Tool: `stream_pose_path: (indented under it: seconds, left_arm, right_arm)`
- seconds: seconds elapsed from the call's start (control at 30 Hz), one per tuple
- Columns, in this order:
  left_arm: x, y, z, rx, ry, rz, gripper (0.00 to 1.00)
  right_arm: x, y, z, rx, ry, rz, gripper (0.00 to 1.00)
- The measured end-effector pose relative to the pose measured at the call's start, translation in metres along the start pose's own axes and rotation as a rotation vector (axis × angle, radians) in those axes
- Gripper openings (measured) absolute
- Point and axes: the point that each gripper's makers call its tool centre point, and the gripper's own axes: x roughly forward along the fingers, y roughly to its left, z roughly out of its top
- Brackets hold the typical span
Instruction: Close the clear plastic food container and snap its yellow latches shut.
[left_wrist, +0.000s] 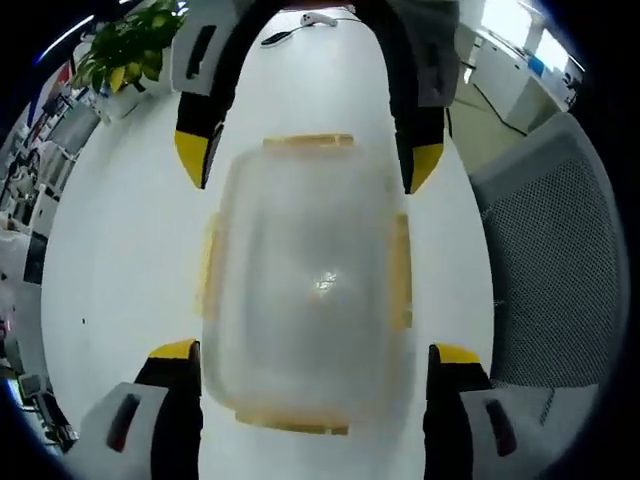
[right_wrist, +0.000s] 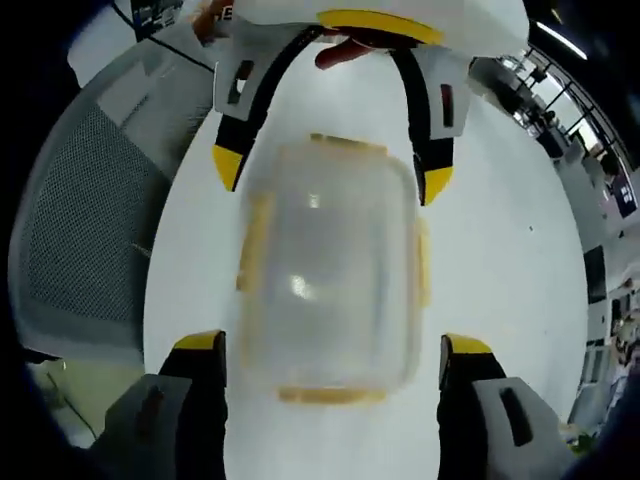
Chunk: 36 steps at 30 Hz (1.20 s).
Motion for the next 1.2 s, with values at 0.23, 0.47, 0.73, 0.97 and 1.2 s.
stream_pose_path:
  seconds: [0.23,0.47,0.73,0.97,1.2]
  left_arm:
    - [0.006,0.004,-0.002,0.005,0.02,0.025,0.88]
    - [0.008,0.006,-0.004,0.017,0.069,0.073,0.8]
    - [0.006,0.006,-0.005,0.004,0.072,0.073,0.79]
    - [0.004,0.002,-0.008,-0.043,0.054,0.088,0.79]
    - [0.001,-0.007,-0.019,-0.119,0.071,0.106,0.79]
  right_arm:
    - [0.008,0.006,-0.01,-0.016,0.033,0.039,0.78]
    - [0.009,0.005,-0.01,-0.043,0.05,0.053,0.76]
    - [0.008,0.006,-0.009,-0.049,0.018,0.056,0.75]
    - [0.009,0.007,-0.006,-0.094,0.012,0.068,0.75]
    - [0.014,0.008,0.004,-0.174,0.043,0.092,0.75]
